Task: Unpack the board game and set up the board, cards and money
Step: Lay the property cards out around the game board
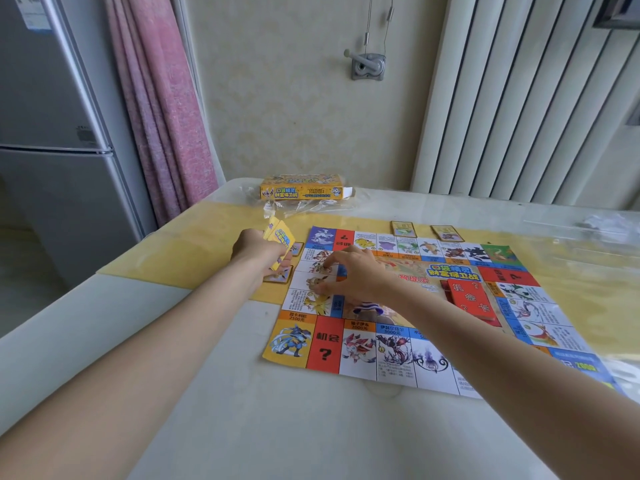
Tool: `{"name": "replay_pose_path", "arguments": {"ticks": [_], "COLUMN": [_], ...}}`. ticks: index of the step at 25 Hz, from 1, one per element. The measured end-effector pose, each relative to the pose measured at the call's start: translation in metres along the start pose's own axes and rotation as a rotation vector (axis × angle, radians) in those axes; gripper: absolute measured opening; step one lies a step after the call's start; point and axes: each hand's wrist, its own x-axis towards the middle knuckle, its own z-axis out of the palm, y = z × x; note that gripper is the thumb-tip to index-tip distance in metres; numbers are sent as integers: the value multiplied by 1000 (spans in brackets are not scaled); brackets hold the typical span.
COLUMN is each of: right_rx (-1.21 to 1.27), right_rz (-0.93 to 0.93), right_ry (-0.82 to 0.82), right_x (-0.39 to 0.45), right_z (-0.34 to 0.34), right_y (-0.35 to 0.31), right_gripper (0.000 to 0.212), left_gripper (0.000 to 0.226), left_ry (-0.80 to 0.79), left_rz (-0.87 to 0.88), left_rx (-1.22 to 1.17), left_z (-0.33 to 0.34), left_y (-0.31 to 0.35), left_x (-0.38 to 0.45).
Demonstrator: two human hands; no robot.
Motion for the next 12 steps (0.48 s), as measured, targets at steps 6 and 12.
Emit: {"name": "replay_pose_path", "arguments": {"ticks": [6, 12], "right_rx": [-29, -146], "right_rz": [-72, -134], "right_ry": [91, -20], "right_x": [18, 44], "right_z": [-9, 15], "right_y": [-7, -26], "right_gripper": [40, 41], "left_gripper": [17, 23], "left_ry": [-44, 1], "left_rz": [-30, 0], "left_rx": [15, -51], "left_z": [-4, -6], "left_y": [-1, 3], "left_x": [-1, 8]}}
